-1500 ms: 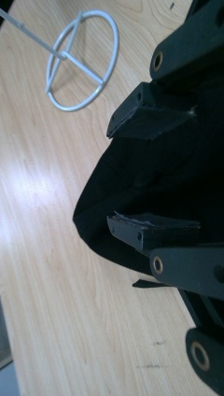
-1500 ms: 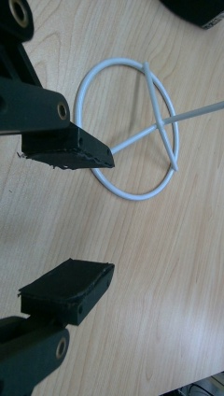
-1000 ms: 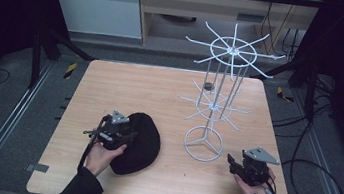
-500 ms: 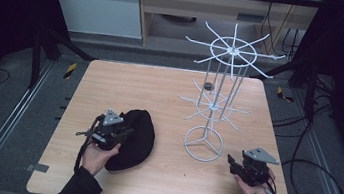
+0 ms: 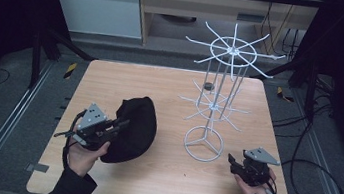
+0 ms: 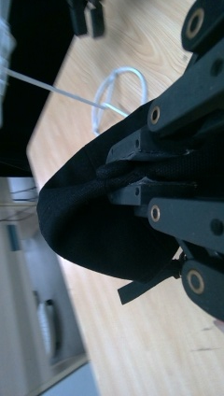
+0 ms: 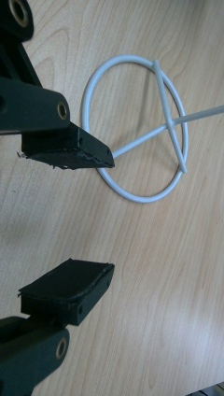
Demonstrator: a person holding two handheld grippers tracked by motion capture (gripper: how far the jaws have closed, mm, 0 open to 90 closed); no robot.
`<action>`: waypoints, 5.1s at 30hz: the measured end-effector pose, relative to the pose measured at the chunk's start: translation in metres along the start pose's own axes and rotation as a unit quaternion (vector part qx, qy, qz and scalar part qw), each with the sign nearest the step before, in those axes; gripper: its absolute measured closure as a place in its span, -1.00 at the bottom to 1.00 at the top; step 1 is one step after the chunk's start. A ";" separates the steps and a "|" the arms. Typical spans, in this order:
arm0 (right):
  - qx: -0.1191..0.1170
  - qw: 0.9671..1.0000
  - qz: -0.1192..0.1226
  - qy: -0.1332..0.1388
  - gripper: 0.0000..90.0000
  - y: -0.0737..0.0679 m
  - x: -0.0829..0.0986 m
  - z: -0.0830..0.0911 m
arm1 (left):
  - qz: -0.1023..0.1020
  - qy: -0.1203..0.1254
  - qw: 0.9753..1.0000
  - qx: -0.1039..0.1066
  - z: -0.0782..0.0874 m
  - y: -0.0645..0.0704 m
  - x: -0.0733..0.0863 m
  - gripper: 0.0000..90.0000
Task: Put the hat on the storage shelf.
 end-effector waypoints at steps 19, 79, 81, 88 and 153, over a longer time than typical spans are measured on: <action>0.006 1.000 0.003 0.004 -0.07 0.001 0.000 0.000 | 0.007 0.124 0.992 0.022 0.053 0.009 -0.067 0.79; 0.013 1.000 0.006 0.003 -0.09 0.004 0.002 -0.002 | -0.024 0.239 0.961 0.138 0.032 0.088 -0.214 0.79; 0.013 1.000 0.006 0.003 -0.09 0.004 0.002 -0.002 | -0.023 0.234 0.962 0.140 0.026 0.089 -0.213 0.79; 0.012 1.000 0.008 0.003 -0.09 0.004 0.002 -0.002 | -0.014 0.215 0.966 0.142 0.006 0.089 -0.205 0.79; 0.014 1.000 0.008 -0.002 -0.17 0.004 0.005 -0.004 | 0.013 0.107 0.992 0.063 0.006 0.042 -0.068 -0.09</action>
Point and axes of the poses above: each handheld gripper's, and its own axes: z roughly backward along the jaws, x roughly out of its underside, y roughly to its right, the point moved 7 cm from there along -z, roughly forward along the jaws, and after that the axes turned 10 degrees about y, right-handed, at the moved point
